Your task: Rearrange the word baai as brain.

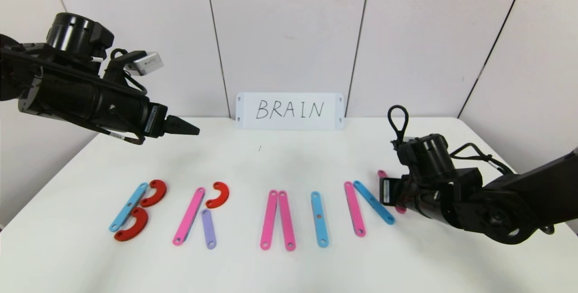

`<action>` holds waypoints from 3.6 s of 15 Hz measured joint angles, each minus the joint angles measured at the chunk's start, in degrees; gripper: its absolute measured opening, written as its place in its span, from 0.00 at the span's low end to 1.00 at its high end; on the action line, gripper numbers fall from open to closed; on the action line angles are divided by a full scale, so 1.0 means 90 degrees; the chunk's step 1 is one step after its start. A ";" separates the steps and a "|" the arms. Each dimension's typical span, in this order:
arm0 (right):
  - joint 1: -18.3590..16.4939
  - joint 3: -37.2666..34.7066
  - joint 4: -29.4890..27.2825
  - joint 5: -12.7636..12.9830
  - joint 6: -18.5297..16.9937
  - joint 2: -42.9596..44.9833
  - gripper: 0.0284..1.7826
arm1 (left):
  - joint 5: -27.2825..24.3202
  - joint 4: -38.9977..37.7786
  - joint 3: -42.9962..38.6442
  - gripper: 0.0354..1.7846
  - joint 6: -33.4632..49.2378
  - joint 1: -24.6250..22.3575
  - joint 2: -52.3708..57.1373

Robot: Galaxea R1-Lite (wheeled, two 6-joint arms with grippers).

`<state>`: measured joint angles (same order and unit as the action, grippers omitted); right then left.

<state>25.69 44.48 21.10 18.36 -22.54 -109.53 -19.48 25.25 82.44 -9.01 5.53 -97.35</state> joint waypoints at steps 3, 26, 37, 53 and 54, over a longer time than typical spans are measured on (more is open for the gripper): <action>-0.0016 -0.0061 0.0043 -0.0050 0.0007 -0.0085 0.14 | -0.0003 0.0003 -0.0001 0.97 0.0003 0.0000 -0.0005; -0.0102 -0.0092 0.0041 -0.0291 0.0134 0.0110 0.97 | -0.0003 0.0000 0.0000 0.97 0.0000 0.0000 -0.0031; -0.0534 0.0089 -0.0061 -0.1214 0.0977 0.1289 0.97 | 0.0003 -0.0007 -0.0148 0.97 0.0009 0.0009 0.0089; -0.0600 -0.1972 -0.0866 -0.1136 0.1338 0.5702 0.97 | 0.0410 -0.0028 -0.4160 0.97 0.0144 0.0005 0.5228; -0.0597 -0.1982 -0.1208 -0.1136 0.1348 0.6076 0.97 | 0.0523 -0.0024 -0.4390 0.97 0.0156 0.0003 0.5617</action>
<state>20.31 26.65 10.23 8.13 -10.41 -54.85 -14.77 25.03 42.94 -7.61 5.56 -46.80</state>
